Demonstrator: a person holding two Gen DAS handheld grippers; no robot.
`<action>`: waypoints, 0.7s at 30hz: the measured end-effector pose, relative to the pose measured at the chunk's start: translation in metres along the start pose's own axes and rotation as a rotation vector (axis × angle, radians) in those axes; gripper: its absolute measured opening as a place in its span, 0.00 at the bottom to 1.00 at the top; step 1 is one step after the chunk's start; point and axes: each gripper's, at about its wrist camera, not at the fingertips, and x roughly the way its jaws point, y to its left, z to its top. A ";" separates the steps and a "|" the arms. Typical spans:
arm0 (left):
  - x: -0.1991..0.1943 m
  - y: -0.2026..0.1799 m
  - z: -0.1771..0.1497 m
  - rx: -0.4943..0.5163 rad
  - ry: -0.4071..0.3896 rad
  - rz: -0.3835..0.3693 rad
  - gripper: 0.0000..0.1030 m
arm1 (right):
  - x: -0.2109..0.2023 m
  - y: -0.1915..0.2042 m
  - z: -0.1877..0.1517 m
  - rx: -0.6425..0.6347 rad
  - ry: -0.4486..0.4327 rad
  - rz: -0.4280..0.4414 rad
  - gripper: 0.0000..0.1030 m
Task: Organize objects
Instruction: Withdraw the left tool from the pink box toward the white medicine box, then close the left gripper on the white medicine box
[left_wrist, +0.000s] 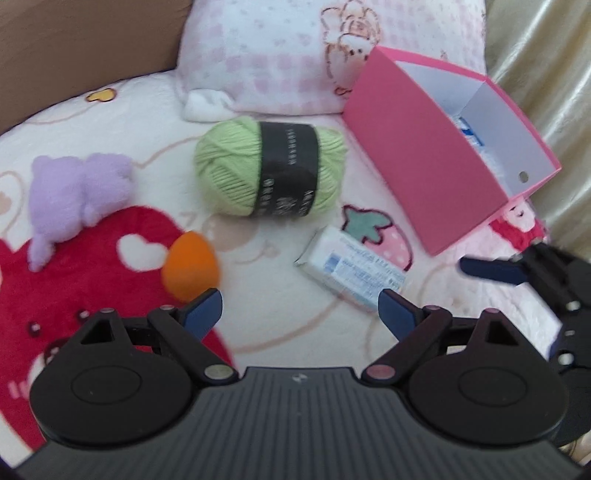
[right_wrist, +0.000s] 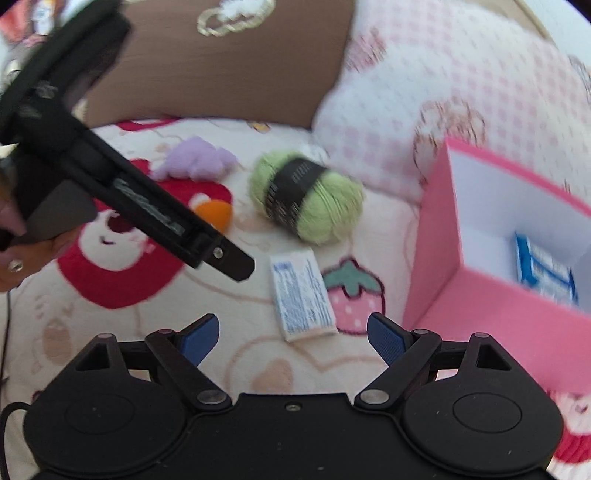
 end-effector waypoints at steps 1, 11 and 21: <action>0.004 -0.002 0.001 0.001 -0.009 -0.009 0.89 | 0.004 -0.003 -0.001 0.018 0.016 -0.002 0.87; 0.038 0.002 0.009 -0.075 -0.031 -0.040 0.84 | 0.018 -0.026 -0.017 0.189 0.057 -0.022 0.86; 0.055 -0.014 0.007 0.053 -0.085 -0.014 0.85 | 0.020 -0.019 -0.021 0.171 0.101 0.058 0.71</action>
